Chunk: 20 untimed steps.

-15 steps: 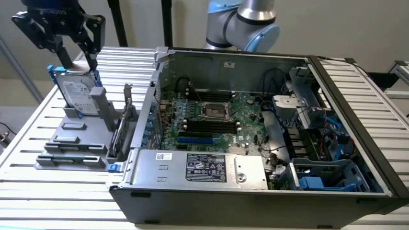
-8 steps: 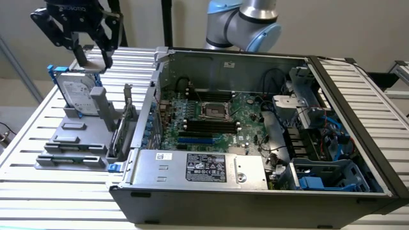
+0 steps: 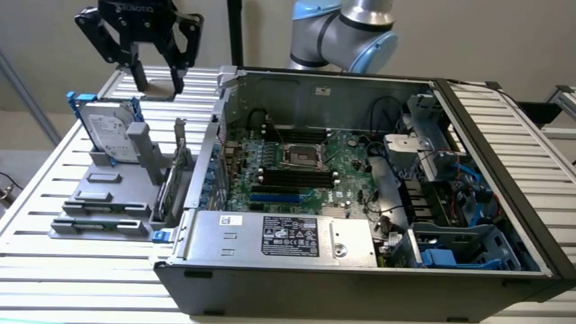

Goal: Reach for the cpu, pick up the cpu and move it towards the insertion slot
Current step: 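Pick up the cpu and move it towards the insertion slot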

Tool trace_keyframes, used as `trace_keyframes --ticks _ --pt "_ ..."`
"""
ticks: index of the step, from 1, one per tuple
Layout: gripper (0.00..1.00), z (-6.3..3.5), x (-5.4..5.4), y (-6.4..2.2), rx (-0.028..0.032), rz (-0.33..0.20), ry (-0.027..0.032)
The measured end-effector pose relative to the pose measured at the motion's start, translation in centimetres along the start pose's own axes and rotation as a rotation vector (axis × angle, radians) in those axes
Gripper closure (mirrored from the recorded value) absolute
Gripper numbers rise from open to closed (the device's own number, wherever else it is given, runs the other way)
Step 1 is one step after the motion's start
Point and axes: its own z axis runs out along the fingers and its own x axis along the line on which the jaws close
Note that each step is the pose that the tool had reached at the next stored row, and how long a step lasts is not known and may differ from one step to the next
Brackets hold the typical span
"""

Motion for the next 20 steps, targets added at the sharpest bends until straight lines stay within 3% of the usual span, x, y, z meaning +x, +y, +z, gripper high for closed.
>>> trace_keyframes --ticks 20 --pt "0.46 -0.25 -9.1 0.04 0.0 0.0 0.0"
